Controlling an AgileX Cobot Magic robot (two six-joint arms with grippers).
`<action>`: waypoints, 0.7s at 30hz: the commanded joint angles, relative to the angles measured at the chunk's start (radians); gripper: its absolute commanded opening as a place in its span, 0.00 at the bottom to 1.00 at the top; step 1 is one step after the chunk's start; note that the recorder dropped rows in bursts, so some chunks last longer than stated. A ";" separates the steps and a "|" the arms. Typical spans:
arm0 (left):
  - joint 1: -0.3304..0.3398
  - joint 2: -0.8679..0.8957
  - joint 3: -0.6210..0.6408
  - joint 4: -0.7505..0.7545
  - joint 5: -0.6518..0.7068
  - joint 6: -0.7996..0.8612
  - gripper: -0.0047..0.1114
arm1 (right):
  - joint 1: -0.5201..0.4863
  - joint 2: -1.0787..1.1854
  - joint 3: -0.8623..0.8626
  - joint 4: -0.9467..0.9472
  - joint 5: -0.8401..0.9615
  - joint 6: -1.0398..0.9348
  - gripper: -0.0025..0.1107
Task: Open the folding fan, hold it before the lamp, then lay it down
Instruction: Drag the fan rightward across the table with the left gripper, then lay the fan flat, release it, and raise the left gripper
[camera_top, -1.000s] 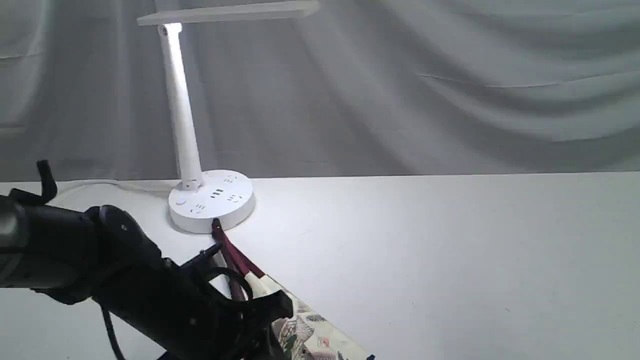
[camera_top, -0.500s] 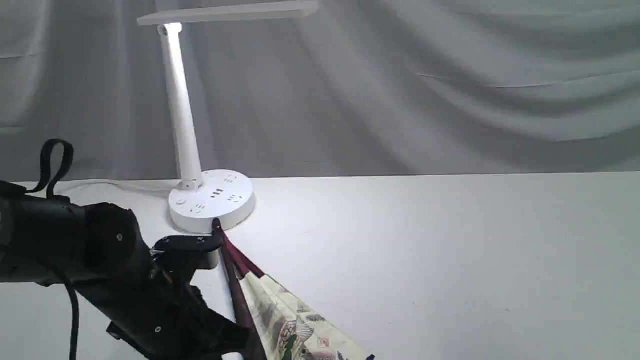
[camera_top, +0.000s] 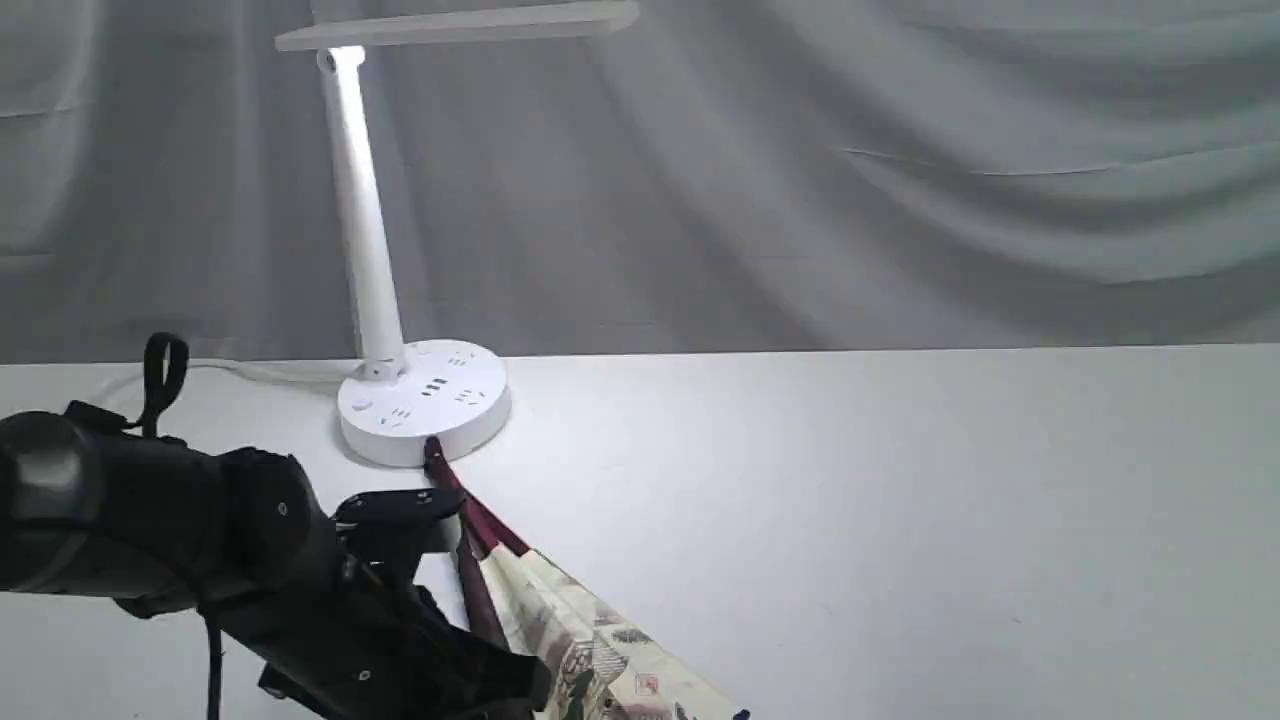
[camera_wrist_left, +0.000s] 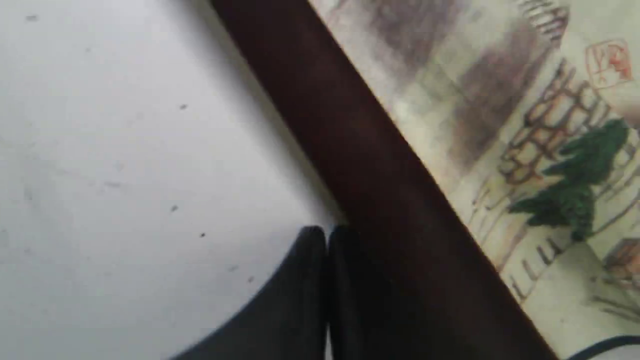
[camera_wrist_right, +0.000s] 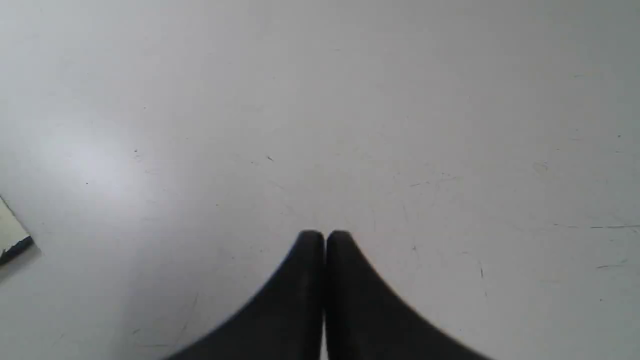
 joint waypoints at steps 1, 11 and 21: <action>-0.057 0.023 0.001 -0.011 -0.062 0.022 0.04 | 0.000 0.000 0.000 0.008 -0.003 -0.009 0.02; -0.171 0.060 -0.006 -0.011 -0.254 0.024 0.04 | 0.000 0.000 0.000 0.008 -0.003 -0.009 0.02; -0.199 0.185 -0.209 -0.011 -0.100 0.024 0.04 | 0.000 0.000 0.000 0.008 -0.003 -0.011 0.02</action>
